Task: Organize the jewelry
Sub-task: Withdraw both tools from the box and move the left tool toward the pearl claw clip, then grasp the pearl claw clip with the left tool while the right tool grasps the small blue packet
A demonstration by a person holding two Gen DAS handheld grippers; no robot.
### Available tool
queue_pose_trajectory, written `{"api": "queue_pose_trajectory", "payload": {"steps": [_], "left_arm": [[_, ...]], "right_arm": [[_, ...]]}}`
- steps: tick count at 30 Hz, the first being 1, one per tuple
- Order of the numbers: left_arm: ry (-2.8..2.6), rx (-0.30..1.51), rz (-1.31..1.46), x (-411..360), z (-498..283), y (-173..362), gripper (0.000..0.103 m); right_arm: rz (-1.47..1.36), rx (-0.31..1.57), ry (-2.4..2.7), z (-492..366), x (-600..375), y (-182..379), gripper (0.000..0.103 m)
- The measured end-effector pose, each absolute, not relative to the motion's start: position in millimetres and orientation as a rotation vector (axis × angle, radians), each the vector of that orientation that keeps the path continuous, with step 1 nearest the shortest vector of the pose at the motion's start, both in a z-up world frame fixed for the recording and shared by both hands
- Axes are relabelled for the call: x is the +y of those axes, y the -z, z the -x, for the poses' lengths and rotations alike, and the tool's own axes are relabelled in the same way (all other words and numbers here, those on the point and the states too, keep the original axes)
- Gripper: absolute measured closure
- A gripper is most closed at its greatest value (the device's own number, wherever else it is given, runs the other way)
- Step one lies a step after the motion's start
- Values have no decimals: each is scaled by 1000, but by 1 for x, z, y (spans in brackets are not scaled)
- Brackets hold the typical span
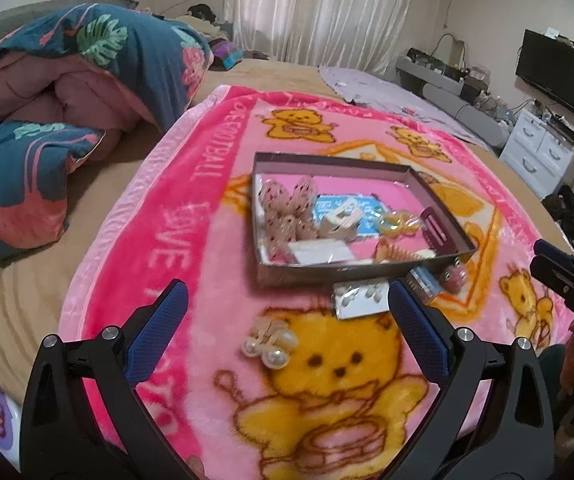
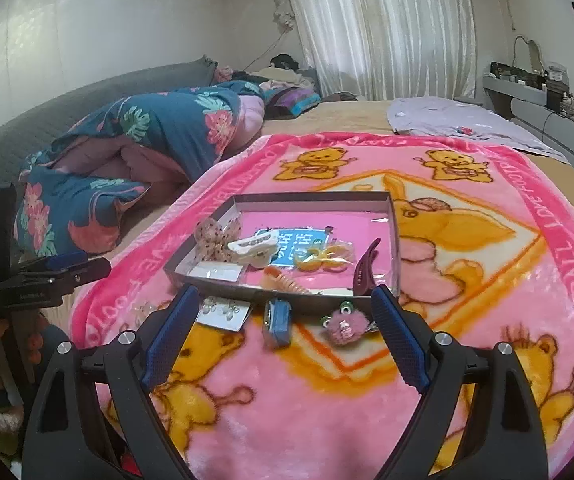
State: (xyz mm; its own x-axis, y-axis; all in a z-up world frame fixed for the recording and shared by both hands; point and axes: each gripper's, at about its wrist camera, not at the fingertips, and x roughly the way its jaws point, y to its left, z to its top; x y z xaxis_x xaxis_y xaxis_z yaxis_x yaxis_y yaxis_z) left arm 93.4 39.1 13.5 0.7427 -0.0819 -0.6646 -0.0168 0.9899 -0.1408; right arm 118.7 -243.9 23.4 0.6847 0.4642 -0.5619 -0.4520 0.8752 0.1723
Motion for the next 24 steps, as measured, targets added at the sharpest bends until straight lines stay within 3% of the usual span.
{"api": "queue_pose_trajectory", "payload": {"steps": [16,24], "left_arm": [[12,837,147,53,-96,27,10],[43,905,152,52,-105,53,10]], "right_arm": [[6,734,-544,-129,-222,11,16],[11,810,-535,-144,-213,38,28]]}}
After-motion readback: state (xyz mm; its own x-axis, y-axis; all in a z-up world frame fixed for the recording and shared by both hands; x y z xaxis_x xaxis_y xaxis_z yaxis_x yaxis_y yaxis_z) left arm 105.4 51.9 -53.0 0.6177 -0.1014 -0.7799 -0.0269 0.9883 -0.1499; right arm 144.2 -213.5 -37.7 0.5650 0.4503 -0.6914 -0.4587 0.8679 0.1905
